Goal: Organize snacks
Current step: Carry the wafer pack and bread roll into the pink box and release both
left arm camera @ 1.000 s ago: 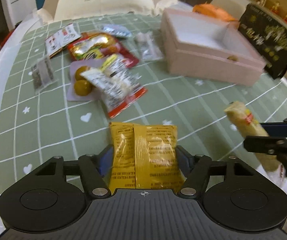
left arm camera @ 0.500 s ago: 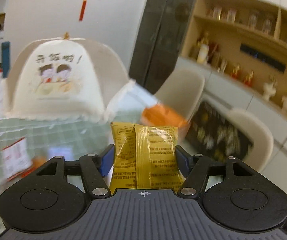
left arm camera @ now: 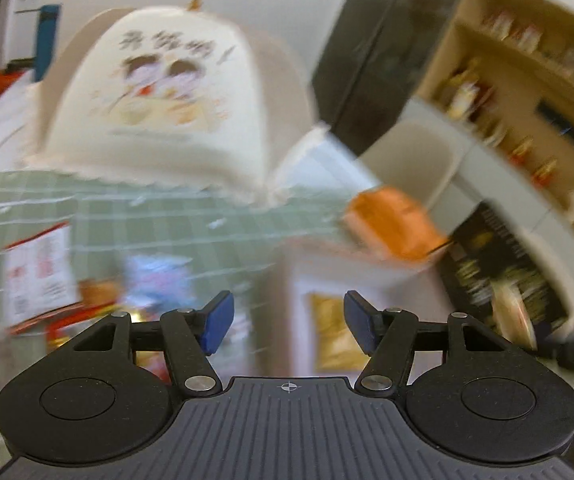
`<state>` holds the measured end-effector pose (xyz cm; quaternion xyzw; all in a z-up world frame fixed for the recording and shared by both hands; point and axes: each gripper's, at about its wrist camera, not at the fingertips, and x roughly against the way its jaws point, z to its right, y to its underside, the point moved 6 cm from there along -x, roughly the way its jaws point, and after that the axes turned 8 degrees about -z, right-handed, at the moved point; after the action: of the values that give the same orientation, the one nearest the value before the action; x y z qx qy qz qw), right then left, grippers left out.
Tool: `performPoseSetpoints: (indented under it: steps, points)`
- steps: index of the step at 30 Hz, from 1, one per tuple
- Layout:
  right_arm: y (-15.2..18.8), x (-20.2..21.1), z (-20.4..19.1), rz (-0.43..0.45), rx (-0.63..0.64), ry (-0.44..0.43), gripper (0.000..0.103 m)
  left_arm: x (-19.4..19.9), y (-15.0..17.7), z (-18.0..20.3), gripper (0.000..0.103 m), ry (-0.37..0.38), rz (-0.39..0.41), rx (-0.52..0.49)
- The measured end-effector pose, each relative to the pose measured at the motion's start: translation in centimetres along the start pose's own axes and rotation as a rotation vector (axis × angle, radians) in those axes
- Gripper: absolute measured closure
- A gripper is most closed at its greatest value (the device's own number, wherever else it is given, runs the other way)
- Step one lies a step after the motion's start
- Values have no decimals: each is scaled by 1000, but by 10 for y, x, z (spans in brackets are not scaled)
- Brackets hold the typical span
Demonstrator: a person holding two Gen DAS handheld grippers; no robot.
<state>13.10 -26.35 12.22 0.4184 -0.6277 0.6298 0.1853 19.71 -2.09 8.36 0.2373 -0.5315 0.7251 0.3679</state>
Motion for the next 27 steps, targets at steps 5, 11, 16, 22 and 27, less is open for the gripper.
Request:
performPoseSetpoints:
  steps: [5, 11, 16, 22, 27]
  points:
    - [-28, -60, -4, -42, 7, 124, 58, -33, 7, -37, 36, -29, -130, 0]
    - [37, -77, -28, -190, -135, 82, 58, -92, -3, -52, 37, -14, -200, -1]
    - [89, -66, -47, -246, -163, 175, 58, -130, -12, -43, 49, -31, -209, -152]
    - [127, -56, -60, -305, -201, 275, 58, -98, 27, -40, 66, 136, -248, -352]
    - [136, -59, -91, -306, -222, 220, 58, -50, 80, -48, 82, 243, -331, -447]
